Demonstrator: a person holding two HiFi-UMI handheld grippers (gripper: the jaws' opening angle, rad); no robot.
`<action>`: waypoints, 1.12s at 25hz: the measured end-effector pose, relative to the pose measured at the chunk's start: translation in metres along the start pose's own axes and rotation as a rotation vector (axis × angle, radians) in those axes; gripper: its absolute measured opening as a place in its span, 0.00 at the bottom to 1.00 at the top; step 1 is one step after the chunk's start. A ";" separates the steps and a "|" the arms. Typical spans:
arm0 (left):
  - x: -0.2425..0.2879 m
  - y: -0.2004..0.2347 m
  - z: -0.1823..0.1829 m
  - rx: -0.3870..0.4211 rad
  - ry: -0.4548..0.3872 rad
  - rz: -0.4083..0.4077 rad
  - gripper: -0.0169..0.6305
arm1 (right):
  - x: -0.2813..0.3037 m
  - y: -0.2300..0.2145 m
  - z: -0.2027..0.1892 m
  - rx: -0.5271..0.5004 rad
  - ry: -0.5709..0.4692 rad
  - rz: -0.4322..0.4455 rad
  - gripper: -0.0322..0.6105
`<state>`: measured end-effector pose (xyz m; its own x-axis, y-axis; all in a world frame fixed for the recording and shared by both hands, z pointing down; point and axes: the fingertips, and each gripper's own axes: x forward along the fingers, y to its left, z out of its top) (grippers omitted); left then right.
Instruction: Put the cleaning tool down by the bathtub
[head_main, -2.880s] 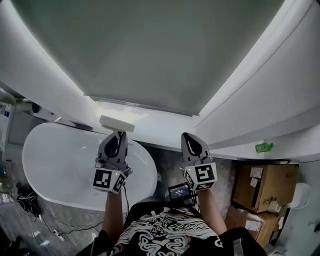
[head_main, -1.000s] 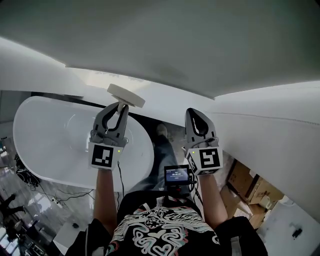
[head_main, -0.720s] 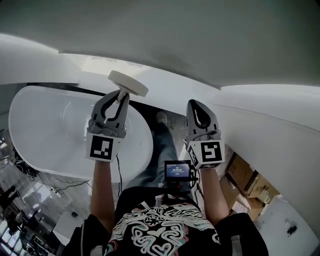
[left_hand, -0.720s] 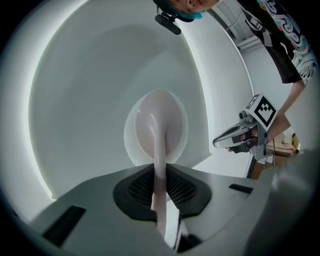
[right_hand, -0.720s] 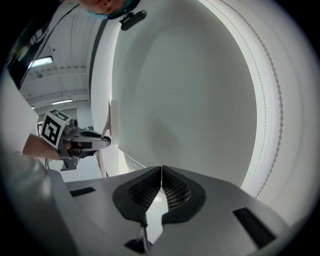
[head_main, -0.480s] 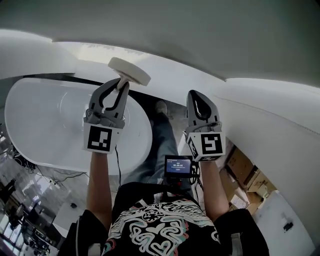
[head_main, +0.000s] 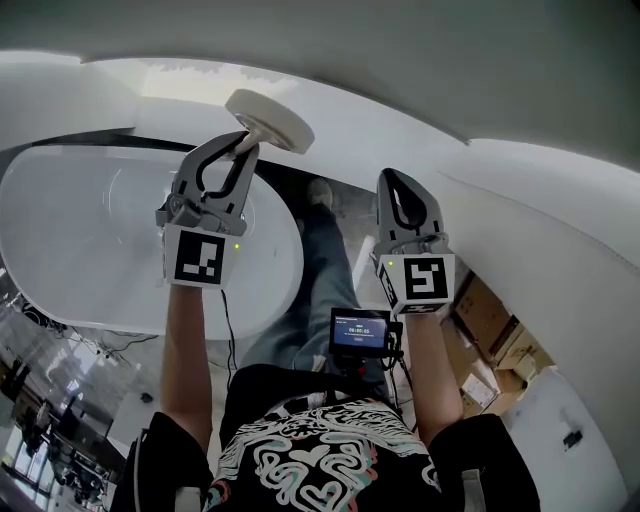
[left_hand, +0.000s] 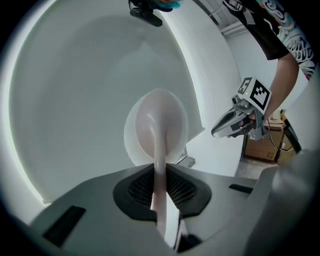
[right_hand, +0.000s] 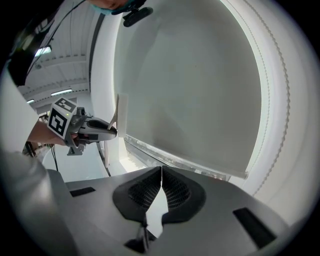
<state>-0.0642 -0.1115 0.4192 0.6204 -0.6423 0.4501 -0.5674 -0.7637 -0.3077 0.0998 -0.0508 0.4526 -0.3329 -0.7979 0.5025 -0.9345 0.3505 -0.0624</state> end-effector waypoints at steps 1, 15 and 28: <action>0.002 -0.002 -0.004 0.003 0.007 -0.005 0.10 | 0.001 -0.001 -0.003 -0.001 -0.002 0.001 0.09; 0.051 -0.041 -0.072 0.158 0.131 -0.124 0.10 | 0.028 -0.006 -0.048 -0.029 0.025 0.017 0.09; 0.084 -0.063 -0.131 0.229 0.201 -0.221 0.10 | 0.066 -0.010 -0.090 -0.092 0.051 0.008 0.09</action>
<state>-0.0473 -0.1094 0.5865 0.5827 -0.4526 0.6750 -0.2823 -0.8916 -0.3542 0.0989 -0.0628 0.5634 -0.3316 -0.7694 0.5460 -0.9153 0.4026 0.0114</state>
